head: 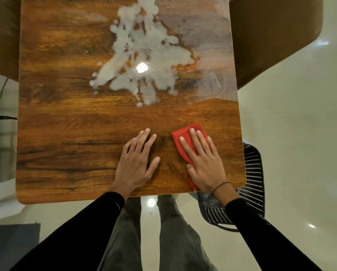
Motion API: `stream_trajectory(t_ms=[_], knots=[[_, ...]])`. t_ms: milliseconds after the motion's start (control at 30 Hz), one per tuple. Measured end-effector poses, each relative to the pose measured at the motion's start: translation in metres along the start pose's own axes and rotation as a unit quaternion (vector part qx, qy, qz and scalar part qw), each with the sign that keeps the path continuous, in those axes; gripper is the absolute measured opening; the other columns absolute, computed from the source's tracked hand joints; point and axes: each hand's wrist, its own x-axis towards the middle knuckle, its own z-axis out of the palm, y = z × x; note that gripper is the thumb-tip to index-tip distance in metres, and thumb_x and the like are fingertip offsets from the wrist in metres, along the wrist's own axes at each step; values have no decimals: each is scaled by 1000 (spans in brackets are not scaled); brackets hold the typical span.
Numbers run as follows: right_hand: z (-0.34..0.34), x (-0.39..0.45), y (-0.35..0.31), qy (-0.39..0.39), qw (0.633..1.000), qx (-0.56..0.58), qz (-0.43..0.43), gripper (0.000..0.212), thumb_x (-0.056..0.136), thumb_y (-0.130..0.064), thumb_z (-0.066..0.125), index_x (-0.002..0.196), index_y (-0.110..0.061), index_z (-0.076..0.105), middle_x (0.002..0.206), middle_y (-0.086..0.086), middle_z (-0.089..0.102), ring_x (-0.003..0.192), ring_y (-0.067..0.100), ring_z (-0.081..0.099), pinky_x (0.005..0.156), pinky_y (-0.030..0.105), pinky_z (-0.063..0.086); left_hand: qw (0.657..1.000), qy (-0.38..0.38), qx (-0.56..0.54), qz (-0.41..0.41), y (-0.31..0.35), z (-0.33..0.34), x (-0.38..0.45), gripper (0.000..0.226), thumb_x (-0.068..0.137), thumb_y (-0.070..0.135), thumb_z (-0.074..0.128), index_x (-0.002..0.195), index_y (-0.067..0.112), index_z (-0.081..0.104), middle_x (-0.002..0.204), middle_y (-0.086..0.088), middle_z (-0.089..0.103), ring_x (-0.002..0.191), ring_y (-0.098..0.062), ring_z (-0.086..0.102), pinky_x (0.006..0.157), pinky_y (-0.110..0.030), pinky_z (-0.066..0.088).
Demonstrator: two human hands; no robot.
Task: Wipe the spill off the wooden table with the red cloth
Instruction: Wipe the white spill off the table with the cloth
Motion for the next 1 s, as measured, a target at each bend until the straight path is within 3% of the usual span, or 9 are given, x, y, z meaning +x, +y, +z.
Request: stream_trajectory(t_ms=[133,267,400,600,667,733,833,900,1000], knots=[[-2,15,-2,23,994,3,102,88,103,-44,43,181,-26,6,188,12,-4,175,31,-3,140,60,10,1000,3,-23,3,-1,-3,-2,74,111,64,31,172,22,27,180,-8,25,166,-26,26,133,-40,11],[3,63,-45,34,989,2,141,86,108,-49,37,181,-21,2,187,17,-6,175,35,-4,140,60,8,988,28,-149,-22,-3,-11,-6,70,112,63,30,171,26,26,181,-3,22,165,-21,28,135,-39,18],[16,92,-112,44,997,19,66,89,106,-47,42,181,-22,1,187,17,-8,175,34,-4,140,61,8,955,127,-234,-130,-32,-31,-16,62,112,50,39,167,22,35,178,-2,29,164,-10,26,133,-28,17],[32,58,-152,14,999,13,-45,85,108,-43,45,181,-25,5,188,12,-1,175,33,1,141,56,6,919,179,-231,-263,-135,-77,-67,54,113,38,44,159,10,45,167,-14,42,154,-30,42,129,-57,33],[27,41,-135,5,995,-7,-97,82,108,-37,49,181,-23,13,188,14,9,174,35,9,141,53,10,916,184,-228,-276,-162,-88,-86,52,113,38,43,157,9,46,164,-16,44,152,-32,44,128,-59,35],[16,28,-116,18,991,6,-132,72,105,-29,47,175,-17,35,181,17,33,166,41,33,135,55,26,911,190,-227,-288,-177,-96,-102,51,114,37,43,156,9,48,161,-16,47,148,-35,48,123,-61,40],[-10,24,-109,53,985,163,7,56,98,-15,46,150,-7,68,150,19,68,129,41,67,110,56,54,896,195,-266,-298,-176,-105,-118,43,113,32,45,149,10,55,153,-14,53,140,-35,55,115,-64,48],[-32,37,-118,68,915,342,202,47,99,-13,42,132,-13,75,122,9,75,108,24,68,100,44,56,889,182,-303,-292,-163,-112,-122,39,113,32,44,140,12,62,146,-11,57,134,-31,58,111,-61,51],[-64,62,-125,116,728,549,394,37,114,-17,41,108,-8,76,88,2,71,76,14,66,77,38,57,878,151,-366,-270,-137,-126,-122,33,112,38,43,128,21,67,134,-4,64,122,-17,62,108,-48,54]])
